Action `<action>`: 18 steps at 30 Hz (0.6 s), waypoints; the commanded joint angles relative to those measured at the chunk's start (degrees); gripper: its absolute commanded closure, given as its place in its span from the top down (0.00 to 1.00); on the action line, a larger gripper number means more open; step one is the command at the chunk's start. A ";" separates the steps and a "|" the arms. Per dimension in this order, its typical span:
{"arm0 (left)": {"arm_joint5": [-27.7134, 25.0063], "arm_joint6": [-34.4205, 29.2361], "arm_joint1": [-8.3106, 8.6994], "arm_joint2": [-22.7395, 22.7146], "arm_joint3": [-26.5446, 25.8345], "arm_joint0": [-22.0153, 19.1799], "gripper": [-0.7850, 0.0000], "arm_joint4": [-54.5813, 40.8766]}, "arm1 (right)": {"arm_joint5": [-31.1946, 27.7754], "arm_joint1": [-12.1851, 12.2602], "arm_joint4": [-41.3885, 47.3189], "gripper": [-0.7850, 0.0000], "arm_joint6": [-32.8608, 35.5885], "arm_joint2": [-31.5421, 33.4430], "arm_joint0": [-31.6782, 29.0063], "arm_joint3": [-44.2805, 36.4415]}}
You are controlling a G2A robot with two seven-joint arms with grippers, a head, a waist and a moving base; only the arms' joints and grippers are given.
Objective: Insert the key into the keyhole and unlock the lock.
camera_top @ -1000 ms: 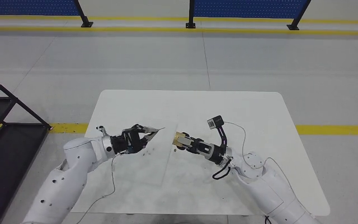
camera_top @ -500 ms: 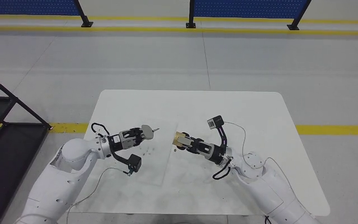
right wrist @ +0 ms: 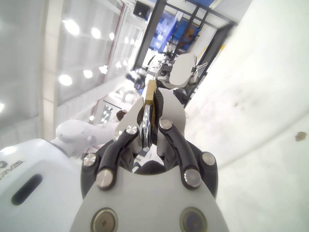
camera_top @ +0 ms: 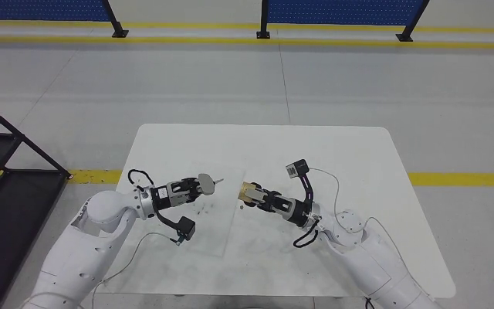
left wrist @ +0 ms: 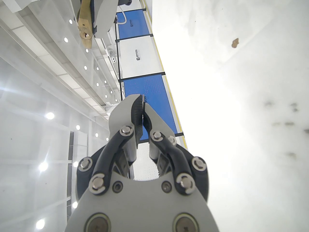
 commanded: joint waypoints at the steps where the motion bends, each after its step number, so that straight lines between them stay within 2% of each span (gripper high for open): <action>1: 0.25 1.93 -0.03 0.53 -0.23 0.04 0.00 -1.27 | 0.00 0.00 0.00 0.00 0.00 0.00 0.00 0.00; 6: 7.53 5.59 0.57 -0.97 2.77 -2.39 0.00 5.23 | 0.00 0.00 0.00 0.00 0.00 0.00 0.00 0.00; 14: 17.60 18.05 1.38 -1.26 7.13 -6.81 0.00 9.63 | 0.00 0.00 0.00 0.00 0.00 0.00 0.00 0.00; 18: 20.41 21.59 1.40 -0.90 9.49 -8.90 0.00 6.84 | 0.00 0.00 0.00 0.00 0.00 0.00 0.00 0.00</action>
